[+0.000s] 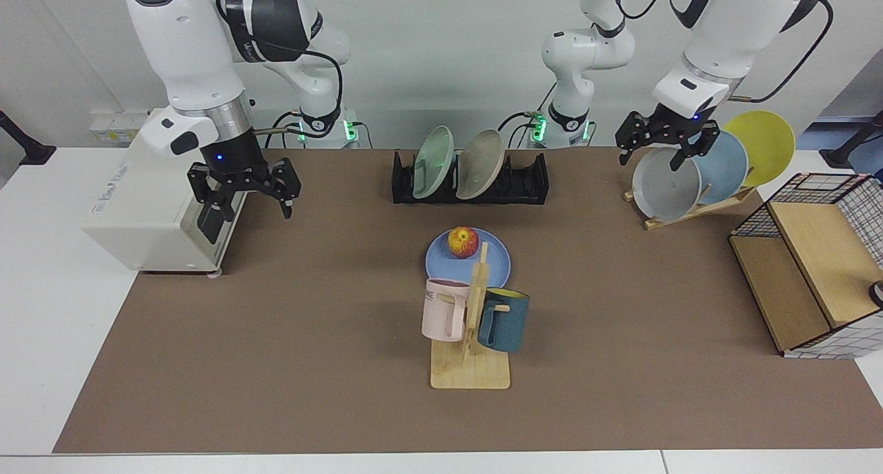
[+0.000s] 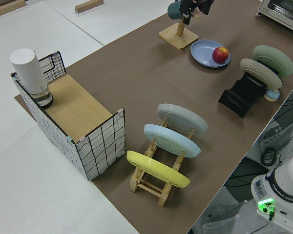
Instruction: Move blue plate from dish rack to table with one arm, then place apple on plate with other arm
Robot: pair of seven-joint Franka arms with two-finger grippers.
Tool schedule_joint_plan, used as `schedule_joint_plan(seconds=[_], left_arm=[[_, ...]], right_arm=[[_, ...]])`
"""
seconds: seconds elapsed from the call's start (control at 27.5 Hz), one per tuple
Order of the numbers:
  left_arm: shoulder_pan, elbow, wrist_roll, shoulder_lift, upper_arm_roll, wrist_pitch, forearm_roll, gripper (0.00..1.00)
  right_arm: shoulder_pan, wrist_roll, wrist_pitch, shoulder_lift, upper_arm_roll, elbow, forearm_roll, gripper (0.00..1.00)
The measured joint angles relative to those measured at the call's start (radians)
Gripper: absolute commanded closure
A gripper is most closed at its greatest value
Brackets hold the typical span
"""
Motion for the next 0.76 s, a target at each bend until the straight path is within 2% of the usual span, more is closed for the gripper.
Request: schedule_joint_plan(seconds=[0.36,0.76], left_arm=[[0.000,0.000,0.000,0.000,0.000,0.000,0.000,0.00],[0.000,0.000,0.000,0.000,0.000,0.000,0.000,0.00]], right_arm=[[-0.016,-0.004,-0.011,-0.099,0.002,-0.131,0.000,0.00],[-0.016,-0.003,-0.011,-0.110,0.005,-0.151,0.001,0.00]])
